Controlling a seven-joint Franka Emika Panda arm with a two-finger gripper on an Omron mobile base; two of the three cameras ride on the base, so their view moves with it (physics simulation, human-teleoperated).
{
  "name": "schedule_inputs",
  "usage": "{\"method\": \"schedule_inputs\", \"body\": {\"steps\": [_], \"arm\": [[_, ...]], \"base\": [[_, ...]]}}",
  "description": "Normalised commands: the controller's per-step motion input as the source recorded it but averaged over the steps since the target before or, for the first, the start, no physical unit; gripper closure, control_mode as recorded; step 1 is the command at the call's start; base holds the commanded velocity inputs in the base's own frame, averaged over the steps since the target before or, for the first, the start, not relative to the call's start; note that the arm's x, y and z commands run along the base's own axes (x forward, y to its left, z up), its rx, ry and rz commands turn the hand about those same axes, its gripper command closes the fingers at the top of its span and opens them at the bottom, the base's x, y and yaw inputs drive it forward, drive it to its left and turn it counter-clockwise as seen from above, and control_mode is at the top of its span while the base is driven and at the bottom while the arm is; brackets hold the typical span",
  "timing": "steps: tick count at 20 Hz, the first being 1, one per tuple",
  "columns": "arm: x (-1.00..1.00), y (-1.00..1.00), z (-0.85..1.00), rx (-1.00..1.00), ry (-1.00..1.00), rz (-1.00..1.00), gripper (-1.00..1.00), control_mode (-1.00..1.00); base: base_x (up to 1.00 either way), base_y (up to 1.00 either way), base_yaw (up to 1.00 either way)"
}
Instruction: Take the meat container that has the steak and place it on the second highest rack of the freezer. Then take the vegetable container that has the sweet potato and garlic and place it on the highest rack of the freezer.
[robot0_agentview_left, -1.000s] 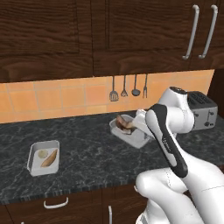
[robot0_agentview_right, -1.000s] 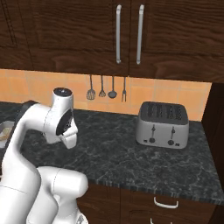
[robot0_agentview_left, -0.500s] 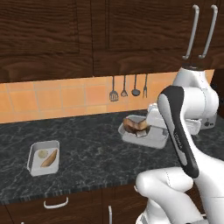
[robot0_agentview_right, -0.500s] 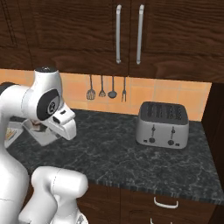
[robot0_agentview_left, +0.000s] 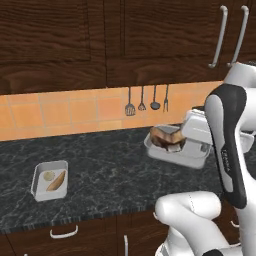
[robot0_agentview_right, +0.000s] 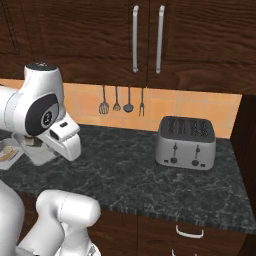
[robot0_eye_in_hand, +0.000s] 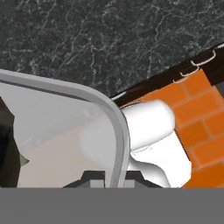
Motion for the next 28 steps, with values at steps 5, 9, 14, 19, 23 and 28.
{"method": "schedule_inputs", "body": {"steps": [5, 9, 14, 19, 23, 28], "arm": [[-0.07, 0.0, 0.01, 0.0, 0.0, 0.0, 1.0, 1.0], [0.0, 0.0, 0.0, 0.0, 0.0, 0.0, 1.0, 1.0], [0.0, 0.0, 0.0, 0.0, 0.0, 0.0, 1.0, 1.0], [0.0, 0.0, 0.0, 0.0, 0.0, 0.0, 1.0, 1.0], [0.0, 0.0, 0.0, 0.0, 0.0, 0.0, 1.0, 1.0], [0.0, 0.0, 0.0, 0.0, 0.0, 0.0, 1.0, 1.0]], "base": [[-0.31, 0.0, -0.02], [-1.0, 0.0, -0.28], [-0.57, 0.01, -0.79], [-0.18, 0.0, -0.95], [-0.15, 0.0, -0.95], [-0.06, -0.01, -0.94]]}}
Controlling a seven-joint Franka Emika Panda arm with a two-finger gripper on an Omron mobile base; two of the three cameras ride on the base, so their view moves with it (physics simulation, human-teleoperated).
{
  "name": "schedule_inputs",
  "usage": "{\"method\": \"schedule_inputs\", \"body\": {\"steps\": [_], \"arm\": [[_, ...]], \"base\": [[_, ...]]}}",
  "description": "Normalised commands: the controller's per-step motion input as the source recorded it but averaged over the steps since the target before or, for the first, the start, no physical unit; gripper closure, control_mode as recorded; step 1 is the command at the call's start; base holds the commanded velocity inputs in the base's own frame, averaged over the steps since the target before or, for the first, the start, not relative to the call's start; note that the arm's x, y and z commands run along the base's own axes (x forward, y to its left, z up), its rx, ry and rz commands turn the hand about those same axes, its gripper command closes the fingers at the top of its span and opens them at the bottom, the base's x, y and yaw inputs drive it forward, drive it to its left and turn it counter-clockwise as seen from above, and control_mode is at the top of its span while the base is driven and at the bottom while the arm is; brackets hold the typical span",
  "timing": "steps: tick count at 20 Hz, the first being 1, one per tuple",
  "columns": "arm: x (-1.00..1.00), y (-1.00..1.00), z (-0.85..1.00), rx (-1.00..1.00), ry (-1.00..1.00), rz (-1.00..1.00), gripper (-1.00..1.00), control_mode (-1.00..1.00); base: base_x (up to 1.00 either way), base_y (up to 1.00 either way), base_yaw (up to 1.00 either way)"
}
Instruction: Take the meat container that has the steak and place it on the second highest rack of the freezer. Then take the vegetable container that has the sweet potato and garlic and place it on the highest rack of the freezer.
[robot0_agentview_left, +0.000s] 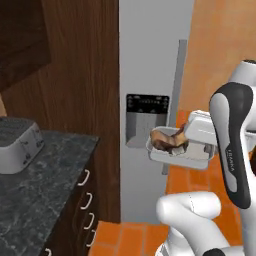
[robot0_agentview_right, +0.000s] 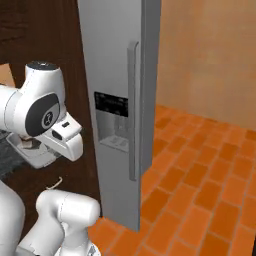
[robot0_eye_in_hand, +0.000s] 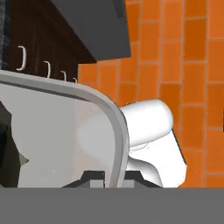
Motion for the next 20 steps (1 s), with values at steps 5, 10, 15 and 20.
{"method": "schedule_inputs", "body": {"steps": [5, 10, 15, 20], "arm": [[0.0, 0.0, 0.0, 0.0, 0.0, 0.0, 1.0, 1.0], [0.0, 0.0, 0.0, 0.0, 0.0, 0.0, 1.0, 1.0], [0.0, 0.0, 0.0, 0.0, 0.0, 0.0, 1.0, 1.0], [0.0, 0.0, 0.0, 0.0, 0.0, 0.0, 1.0, 1.0]], "base": [[0.0, -0.29, -0.87], [0.08, -0.82, -0.67], [0.79, -0.43, -0.44], [1.0, 0.08, -0.21]]}}
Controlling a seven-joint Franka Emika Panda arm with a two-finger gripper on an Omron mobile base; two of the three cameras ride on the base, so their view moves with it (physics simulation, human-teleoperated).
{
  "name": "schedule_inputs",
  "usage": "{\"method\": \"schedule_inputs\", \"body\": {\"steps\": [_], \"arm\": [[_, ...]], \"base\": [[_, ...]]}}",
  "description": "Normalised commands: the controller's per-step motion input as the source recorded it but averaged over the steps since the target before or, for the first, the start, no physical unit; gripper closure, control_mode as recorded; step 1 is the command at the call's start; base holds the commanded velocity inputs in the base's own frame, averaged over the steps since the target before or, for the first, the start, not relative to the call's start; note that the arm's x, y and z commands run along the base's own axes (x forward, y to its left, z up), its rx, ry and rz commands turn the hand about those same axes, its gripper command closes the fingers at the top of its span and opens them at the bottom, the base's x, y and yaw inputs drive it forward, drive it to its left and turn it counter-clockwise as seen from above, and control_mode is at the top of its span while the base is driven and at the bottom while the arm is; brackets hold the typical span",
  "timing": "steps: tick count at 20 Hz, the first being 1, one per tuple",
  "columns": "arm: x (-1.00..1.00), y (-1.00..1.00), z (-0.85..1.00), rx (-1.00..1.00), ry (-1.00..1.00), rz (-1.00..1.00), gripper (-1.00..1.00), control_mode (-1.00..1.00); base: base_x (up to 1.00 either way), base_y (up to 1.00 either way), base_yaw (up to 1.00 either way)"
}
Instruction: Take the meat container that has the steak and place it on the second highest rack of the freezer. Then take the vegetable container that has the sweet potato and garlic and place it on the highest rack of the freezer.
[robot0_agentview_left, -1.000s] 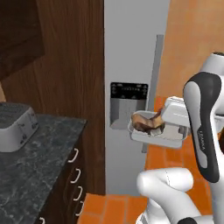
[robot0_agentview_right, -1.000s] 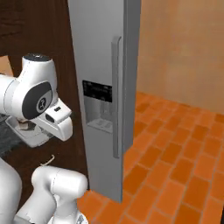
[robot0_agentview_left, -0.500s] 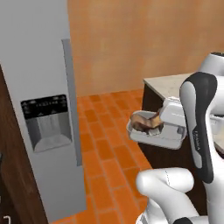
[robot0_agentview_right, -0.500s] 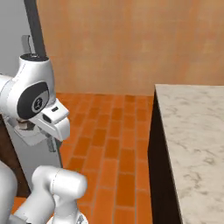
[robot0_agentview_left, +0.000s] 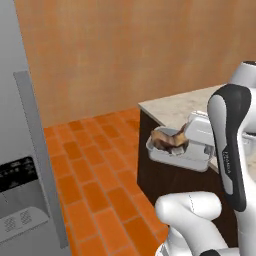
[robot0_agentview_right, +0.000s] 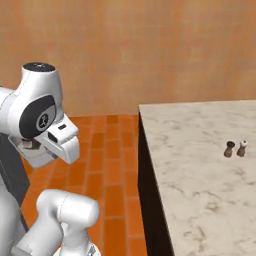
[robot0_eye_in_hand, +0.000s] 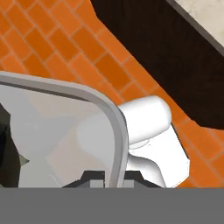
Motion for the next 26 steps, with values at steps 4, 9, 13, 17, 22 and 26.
{"method": "schedule_inputs", "body": {"steps": [4, 9, 13, 17, 22, 26], "arm": [[0.0, 0.0, 0.0, 0.0, 0.0, 0.0, 1.0, 1.0], [0.0, 0.0, 0.0, 0.0, 0.0, 0.0, 1.0, 1.0], [0.0, 0.0, 0.0, 0.0, 0.0, 0.0, 1.0, 1.0], [0.0, 0.0, 0.0, 0.0, 0.0, 0.0, 1.0, 1.0], [0.0, 0.0, 0.0, 0.0, 0.0, 0.0, 1.0, 1.0], [0.0, 0.0, 0.0, 0.0, 0.0, 0.0, 1.0, 1.0]], "base": [[1.0, 0.03, -0.05], [1.0, -0.01, 0.21], [1.0, -0.01, 0.5], [1.0, 0.0, 0.54], [1.0, -0.02, 0.58], [0.89, -0.07, 0.63]]}}
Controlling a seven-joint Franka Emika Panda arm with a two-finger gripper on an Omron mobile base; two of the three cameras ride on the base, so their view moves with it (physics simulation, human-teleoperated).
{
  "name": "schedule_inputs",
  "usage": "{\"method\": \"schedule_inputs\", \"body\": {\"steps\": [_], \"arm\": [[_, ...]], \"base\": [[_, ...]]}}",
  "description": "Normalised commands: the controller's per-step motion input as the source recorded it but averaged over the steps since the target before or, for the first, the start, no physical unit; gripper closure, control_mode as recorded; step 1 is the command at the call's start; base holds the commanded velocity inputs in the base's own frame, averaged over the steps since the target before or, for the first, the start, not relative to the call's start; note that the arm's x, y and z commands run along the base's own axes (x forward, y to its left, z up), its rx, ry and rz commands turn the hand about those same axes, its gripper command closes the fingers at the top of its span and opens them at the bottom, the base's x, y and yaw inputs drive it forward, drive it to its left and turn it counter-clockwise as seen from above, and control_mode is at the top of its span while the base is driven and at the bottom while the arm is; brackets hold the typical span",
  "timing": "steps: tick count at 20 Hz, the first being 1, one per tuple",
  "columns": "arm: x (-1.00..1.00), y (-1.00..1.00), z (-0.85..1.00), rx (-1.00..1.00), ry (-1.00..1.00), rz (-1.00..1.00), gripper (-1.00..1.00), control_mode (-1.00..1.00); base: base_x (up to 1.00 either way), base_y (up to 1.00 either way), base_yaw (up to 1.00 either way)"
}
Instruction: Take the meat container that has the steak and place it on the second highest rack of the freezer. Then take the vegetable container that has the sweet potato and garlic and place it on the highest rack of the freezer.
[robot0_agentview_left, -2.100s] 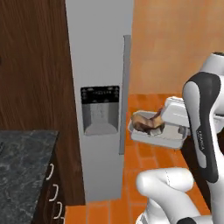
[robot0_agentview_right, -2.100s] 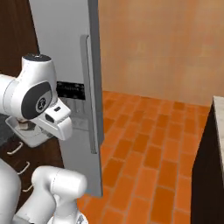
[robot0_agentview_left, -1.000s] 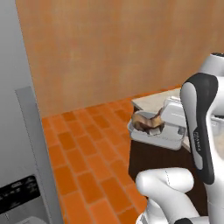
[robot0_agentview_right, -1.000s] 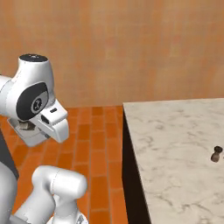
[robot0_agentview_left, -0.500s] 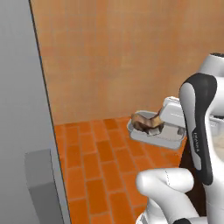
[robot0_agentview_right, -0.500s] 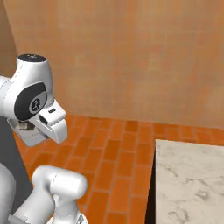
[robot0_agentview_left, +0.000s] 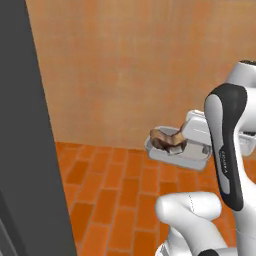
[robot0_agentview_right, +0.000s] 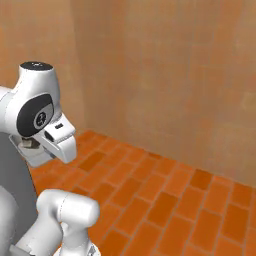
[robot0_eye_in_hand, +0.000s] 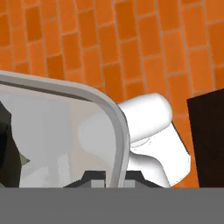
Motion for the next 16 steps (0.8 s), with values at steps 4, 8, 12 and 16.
{"method": "schedule_inputs", "body": {"steps": [4, 8, 12, 16], "arm": [[0.0, 0.0, 0.0, 0.0, 0.0, 0.0, 1.0, 1.0], [0.0, 0.0, 0.0, 0.0, 0.0, 0.0, 1.0, 1.0], [0.0, 0.0, 0.0, 0.0, 0.0, 0.0, 1.0, 1.0], [0.0, 0.0, 0.0, 0.0, 0.0, 0.0, 1.0, 1.0]], "base": [[0.1, -0.02, 0.79], [0.0, 0.0, 0.87], [0.0, 0.0, 0.86], [0.15, 0.0, 0.72]]}}
